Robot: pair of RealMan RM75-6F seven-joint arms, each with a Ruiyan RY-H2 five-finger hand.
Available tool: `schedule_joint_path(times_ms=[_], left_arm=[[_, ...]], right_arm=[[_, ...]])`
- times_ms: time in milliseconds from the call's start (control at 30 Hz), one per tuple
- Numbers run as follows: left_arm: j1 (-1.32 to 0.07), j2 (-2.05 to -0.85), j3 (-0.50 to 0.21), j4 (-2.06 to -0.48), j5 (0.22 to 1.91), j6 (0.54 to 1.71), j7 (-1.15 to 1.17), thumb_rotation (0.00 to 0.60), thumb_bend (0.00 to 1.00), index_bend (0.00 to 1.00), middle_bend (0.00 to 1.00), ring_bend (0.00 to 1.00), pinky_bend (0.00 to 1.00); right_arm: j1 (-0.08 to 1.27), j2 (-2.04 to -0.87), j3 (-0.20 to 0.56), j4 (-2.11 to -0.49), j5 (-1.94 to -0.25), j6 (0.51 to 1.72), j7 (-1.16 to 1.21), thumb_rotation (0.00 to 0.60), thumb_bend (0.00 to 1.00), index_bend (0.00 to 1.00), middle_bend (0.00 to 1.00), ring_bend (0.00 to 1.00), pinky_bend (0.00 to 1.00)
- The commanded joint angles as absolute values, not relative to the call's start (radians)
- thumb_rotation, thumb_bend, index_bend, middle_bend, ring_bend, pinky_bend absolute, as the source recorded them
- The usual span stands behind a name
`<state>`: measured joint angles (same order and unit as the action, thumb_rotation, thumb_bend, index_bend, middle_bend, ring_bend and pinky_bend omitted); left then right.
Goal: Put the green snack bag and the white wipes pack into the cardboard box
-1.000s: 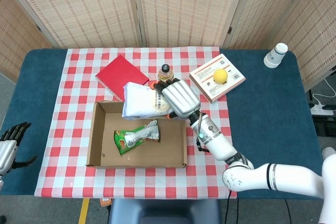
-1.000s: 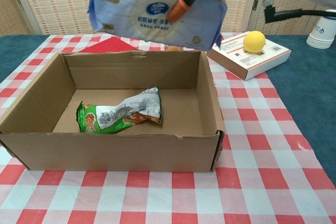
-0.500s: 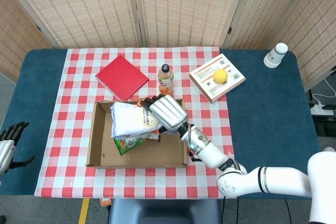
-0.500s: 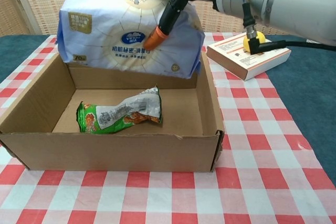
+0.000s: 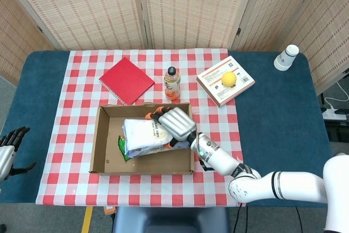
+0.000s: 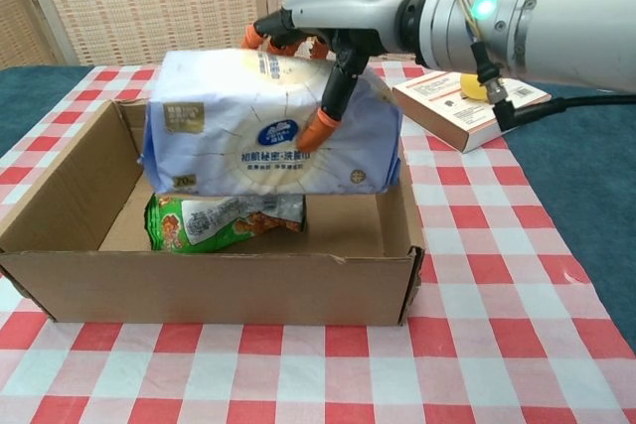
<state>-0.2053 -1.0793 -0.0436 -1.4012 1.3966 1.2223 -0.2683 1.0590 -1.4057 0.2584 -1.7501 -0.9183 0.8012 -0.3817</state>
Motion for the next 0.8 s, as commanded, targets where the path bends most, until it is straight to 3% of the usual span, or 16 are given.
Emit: schedule_joint_path(times_ms=[33,400,800], left_arm=[[-0.205,-1.079,-0.044,-1.401,1.397,1.224,-0.269,0.6,0.2,0.06,0.01,0.0,0.1],[-0.204,-1.078,-0.045,-1.404,1.397,1.226,-0.27,0.6,0.2,0.06,0.01,0.0,0.1],[-0.205,-1.084,-0.04,-1.401,1.402,1.222,-0.262,0.6,0.2,0.06,0.02,0.0,0.1]], right_arm=[[1.057,-1.4,0.255,-1.755,-0.925,0.808,-0.36,0.6,0.0,0.0,0.0,0.0,0.0],[1.005,-1.349,0.257,-1.791,-1.027,0.911,-0.331,0.6,0.0,0.0,0.0,0.0,0.0],[0.718,-1.093,0.124,-1.89,-1.139,1.235,-0.381,0.6,0.0,0.0,0.0,0.0,0.0]])
